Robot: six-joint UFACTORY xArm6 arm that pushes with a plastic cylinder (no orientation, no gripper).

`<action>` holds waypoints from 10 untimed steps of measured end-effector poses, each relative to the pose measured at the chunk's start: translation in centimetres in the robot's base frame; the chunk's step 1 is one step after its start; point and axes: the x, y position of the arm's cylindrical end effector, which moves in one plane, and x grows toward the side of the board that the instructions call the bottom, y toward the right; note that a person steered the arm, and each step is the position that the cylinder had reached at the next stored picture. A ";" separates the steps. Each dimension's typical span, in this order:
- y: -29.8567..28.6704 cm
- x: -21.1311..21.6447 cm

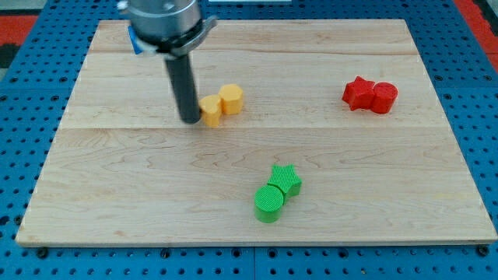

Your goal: Separate green star from green circle

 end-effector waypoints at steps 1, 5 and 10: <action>1.7 1.5; 12.8 12.2; 14.8 20.9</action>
